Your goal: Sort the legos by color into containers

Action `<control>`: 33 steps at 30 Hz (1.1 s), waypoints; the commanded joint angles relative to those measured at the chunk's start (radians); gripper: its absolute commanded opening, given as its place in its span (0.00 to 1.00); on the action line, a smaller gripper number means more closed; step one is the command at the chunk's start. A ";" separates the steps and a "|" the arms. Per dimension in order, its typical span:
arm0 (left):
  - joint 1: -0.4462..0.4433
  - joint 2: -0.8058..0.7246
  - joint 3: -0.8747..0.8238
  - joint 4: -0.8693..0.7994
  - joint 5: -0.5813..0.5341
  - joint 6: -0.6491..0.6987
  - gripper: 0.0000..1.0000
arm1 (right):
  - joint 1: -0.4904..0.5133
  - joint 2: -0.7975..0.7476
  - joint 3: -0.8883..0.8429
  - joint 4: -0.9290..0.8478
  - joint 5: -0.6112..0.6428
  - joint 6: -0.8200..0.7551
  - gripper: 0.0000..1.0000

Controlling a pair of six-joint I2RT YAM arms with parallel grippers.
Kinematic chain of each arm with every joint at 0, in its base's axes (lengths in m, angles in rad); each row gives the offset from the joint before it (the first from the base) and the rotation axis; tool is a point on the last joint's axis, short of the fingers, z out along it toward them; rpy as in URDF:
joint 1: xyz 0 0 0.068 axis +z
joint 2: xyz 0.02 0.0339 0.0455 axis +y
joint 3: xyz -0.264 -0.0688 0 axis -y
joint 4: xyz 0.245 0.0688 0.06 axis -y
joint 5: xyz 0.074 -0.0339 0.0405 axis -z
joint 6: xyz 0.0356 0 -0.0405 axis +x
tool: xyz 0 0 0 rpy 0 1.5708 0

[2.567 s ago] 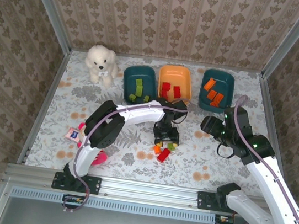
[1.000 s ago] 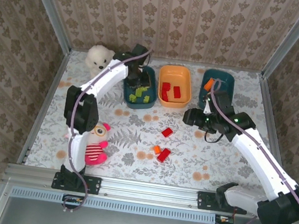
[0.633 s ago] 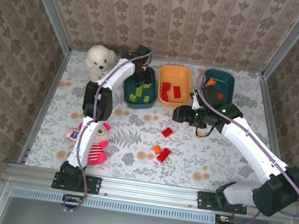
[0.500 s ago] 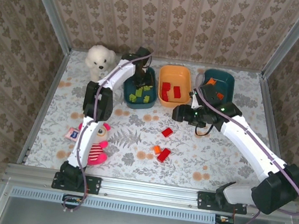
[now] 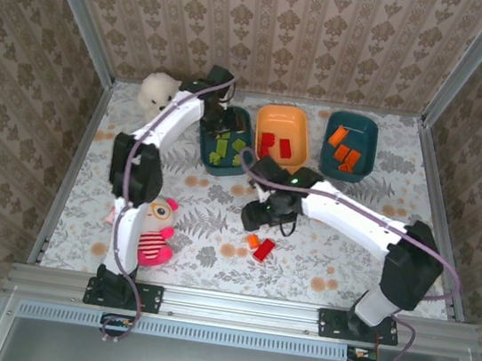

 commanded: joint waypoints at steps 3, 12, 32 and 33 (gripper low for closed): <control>0.024 -0.384 -0.380 0.101 -0.086 -0.069 0.64 | 0.085 0.139 0.075 -0.093 0.101 -0.021 0.72; 0.035 -0.840 -0.845 0.066 -0.127 -0.160 0.64 | 0.107 0.326 0.149 -0.126 0.154 0.001 0.71; 0.039 -0.990 -0.894 0.006 -0.175 -0.165 0.63 | 0.107 0.443 0.173 -0.128 0.135 0.027 0.24; 0.037 -0.987 -0.892 0.013 -0.167 -0.160 0.63 | 0.108 0.425 0.179 -0.131 0.147 0.026 0.21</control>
